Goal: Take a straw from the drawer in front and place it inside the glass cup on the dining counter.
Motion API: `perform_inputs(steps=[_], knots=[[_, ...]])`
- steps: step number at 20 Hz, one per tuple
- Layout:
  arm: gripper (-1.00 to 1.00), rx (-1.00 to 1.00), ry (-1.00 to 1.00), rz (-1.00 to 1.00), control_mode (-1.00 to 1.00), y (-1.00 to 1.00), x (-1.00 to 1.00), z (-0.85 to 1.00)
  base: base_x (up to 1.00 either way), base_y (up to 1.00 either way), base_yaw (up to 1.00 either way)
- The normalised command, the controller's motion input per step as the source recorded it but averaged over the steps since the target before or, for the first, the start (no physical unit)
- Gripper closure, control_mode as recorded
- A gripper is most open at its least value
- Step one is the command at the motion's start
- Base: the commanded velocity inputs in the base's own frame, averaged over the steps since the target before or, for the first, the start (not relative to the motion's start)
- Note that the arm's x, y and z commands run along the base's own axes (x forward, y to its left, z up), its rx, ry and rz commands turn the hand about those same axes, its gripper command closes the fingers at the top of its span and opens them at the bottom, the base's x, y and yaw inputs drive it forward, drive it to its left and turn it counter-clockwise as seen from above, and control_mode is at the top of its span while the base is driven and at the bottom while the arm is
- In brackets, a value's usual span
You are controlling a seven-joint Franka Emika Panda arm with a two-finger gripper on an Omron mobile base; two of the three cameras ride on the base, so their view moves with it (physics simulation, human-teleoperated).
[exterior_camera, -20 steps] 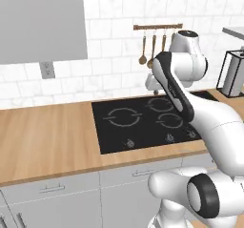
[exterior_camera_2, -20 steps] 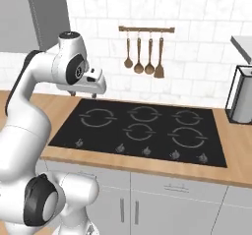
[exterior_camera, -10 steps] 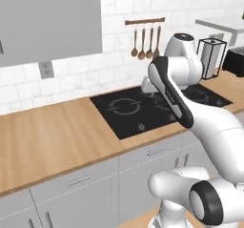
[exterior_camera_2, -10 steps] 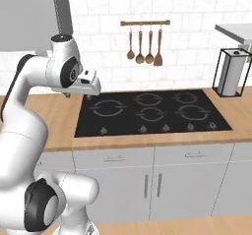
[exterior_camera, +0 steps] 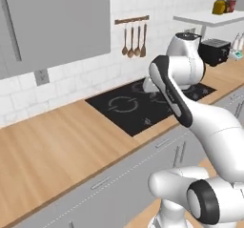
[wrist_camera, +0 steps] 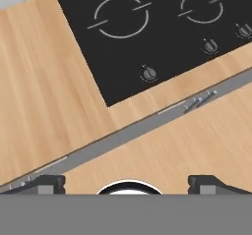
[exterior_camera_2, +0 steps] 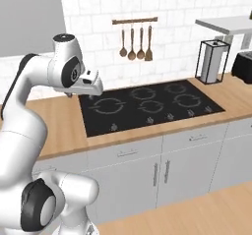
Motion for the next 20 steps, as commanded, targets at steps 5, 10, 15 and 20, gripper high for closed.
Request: perform_inputs(steps=[5, 10, 15, 20], knots=[[-1.0, 0.0, 0.0, 0.0, 1.0, 0.0, 0.0, 0.0, 0.08, 0.64, -0.28], [-1.0, 0.0, 0.0, 0.0, 1.0, 0.0, 0.0, 0.0, 0.0, 0.4, -0.4], [-1.0, 0.0, 0.0, 0.0, 1.0, 0.0, 0.0, 0.0, 0.01, 0.48, -0.41], [-1.0, 0.0, 0.0, 0.0, 1.0, 0.0, 0.0, 0.0, 0.02, 0.63, -0.37]])
